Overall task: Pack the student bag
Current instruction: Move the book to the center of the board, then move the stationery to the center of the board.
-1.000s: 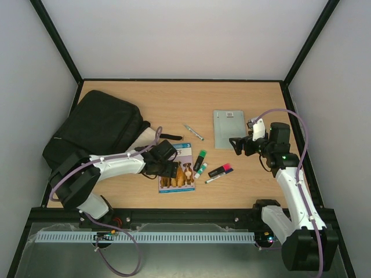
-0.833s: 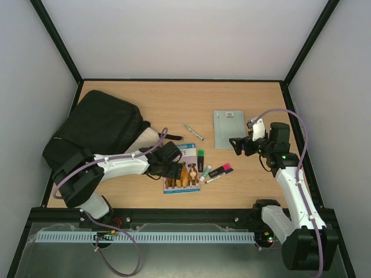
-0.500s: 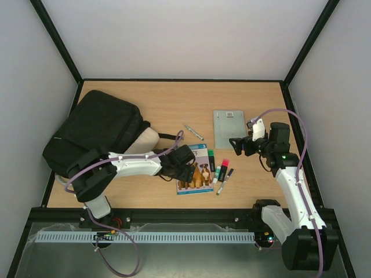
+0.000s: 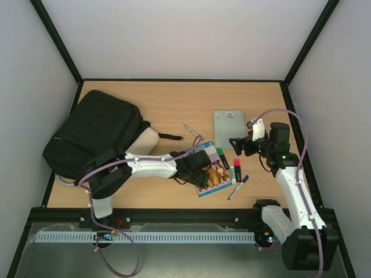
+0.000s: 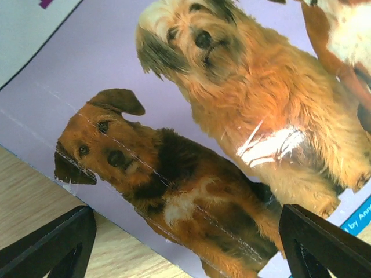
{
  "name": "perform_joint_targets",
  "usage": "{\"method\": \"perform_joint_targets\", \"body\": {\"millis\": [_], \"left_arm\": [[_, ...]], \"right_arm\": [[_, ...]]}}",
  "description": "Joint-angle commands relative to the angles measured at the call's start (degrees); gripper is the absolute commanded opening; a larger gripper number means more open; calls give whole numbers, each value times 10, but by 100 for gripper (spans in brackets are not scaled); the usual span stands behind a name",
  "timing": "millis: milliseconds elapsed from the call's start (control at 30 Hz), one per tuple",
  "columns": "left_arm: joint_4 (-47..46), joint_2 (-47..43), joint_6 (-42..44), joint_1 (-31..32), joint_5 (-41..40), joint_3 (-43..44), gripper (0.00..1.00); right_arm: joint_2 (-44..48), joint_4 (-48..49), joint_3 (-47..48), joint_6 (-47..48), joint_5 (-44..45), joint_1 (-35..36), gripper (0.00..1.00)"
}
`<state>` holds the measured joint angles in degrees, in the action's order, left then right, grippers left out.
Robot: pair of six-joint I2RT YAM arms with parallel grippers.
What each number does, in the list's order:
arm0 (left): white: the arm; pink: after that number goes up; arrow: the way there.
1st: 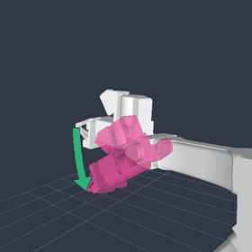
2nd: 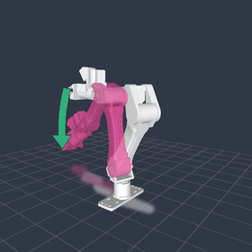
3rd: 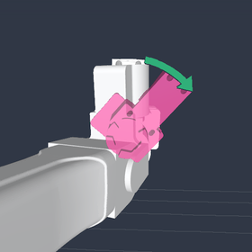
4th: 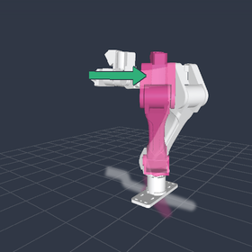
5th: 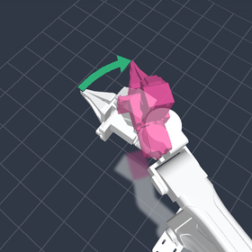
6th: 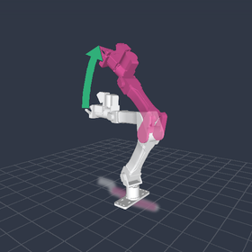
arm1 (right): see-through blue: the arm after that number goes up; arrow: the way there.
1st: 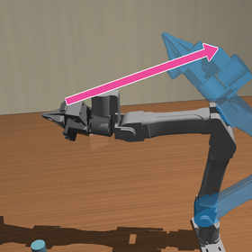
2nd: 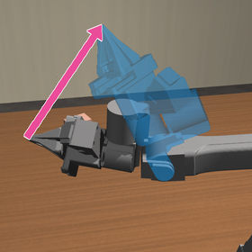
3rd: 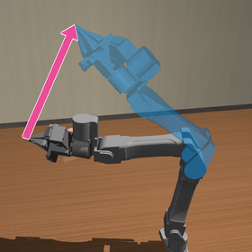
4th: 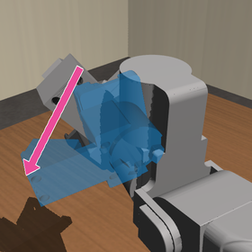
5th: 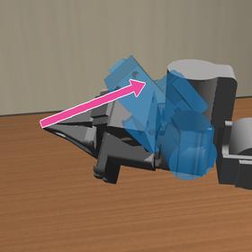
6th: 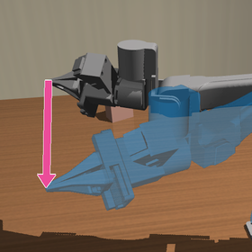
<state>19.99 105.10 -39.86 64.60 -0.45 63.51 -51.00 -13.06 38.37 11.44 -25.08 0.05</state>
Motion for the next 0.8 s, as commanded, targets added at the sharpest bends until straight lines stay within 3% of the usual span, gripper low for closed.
{"method": "perform_joint_targets", "body": {"millis": [0,167,300,433,600,767], "left_arm": [[44,5,8,10,2,23,90],[129,-64,21,5,-37,39,99],[180,-136,41,-36,-39,48,99],[209,-198,51,-121,-69,43,99],[214,-257,54,-287,-109,5,99],[175,-240,78,-392,-63,-50,99]], "right_arm": [[-2,-18,-7,7,-8,4,100],[-1,-19,-6,9,-8,4,100],[-1,-20,-6,12,-12,4,99],[-1,-23,-5,14,-16,3,99],[3,-24,-5,15,-21,4,99],[2,-27,-4,17,-24,3,99]]}}
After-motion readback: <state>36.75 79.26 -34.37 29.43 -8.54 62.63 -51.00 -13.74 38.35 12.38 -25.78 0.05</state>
